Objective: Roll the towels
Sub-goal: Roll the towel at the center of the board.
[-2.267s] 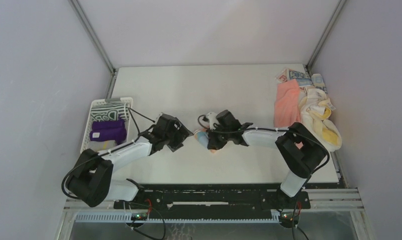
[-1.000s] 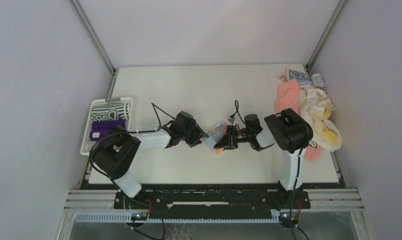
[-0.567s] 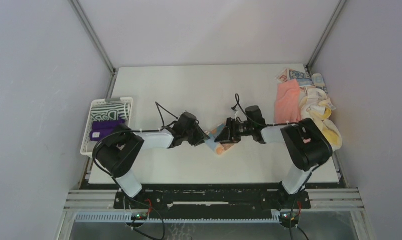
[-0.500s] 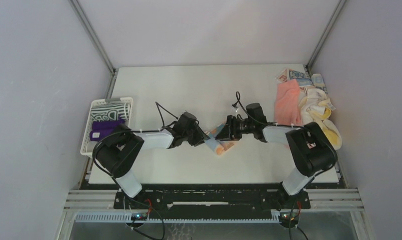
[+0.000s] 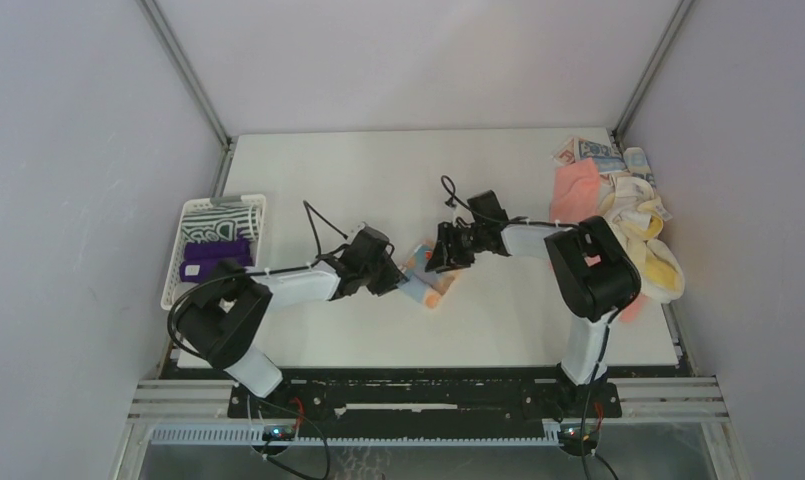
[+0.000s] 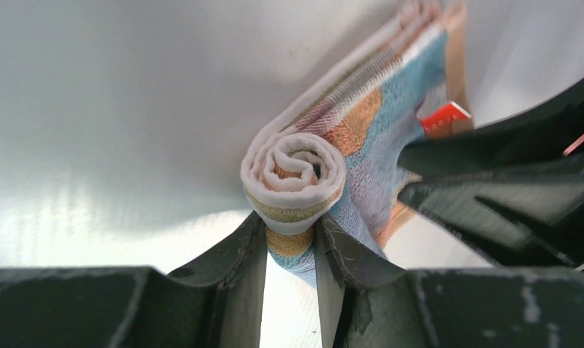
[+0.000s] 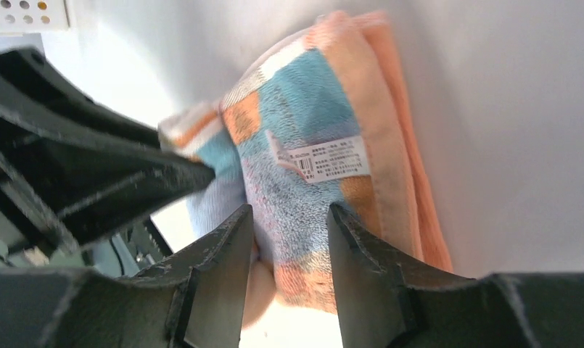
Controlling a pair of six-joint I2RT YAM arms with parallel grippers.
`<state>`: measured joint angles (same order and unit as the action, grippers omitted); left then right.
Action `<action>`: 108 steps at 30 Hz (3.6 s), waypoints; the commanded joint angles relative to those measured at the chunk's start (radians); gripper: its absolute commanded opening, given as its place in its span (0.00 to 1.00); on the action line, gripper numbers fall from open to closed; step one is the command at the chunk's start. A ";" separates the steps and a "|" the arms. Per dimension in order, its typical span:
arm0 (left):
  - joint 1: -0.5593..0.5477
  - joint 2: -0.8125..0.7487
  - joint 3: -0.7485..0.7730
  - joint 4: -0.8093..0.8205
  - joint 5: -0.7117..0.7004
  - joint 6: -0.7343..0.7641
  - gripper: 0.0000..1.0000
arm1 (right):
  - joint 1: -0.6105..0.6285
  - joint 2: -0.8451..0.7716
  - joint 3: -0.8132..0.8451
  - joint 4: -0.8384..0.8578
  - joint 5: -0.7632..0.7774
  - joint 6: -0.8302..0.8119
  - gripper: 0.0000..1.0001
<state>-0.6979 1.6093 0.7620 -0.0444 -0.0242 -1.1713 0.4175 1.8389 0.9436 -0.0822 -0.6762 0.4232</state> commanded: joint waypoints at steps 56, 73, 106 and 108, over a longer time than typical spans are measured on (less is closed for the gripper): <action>0.064 0.018 0.088 -0.277 -0.039 0.103 0.34 | 0.719 -0.070 -0.095 0.056 1.076 -0.628 0.54; 0.066 0.043 0.111 -0.287 -0.018 0.121 0.34 | 0.718 -0.211 -0.078 0.075 0.974 -0.701 0.61; 0.169 -0.042 0.148 -0.274 0.025 0.110 0.58 | 0.398 -0.065 -0.023 -0.130 0.373 -0.454 0.12; 0.187 -0.081 0.147 -0.271 0.018 0.100 0.63 | 0.334 -0.055 -0.016 -0.132 0.225 -0.427 0.12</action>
<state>-0.5476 1.6161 0.8684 -0.3031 0.0055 -1.0794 0.8501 1.7401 0.9463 -0.0765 -0.1165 -0.0921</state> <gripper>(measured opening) 0.598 0.155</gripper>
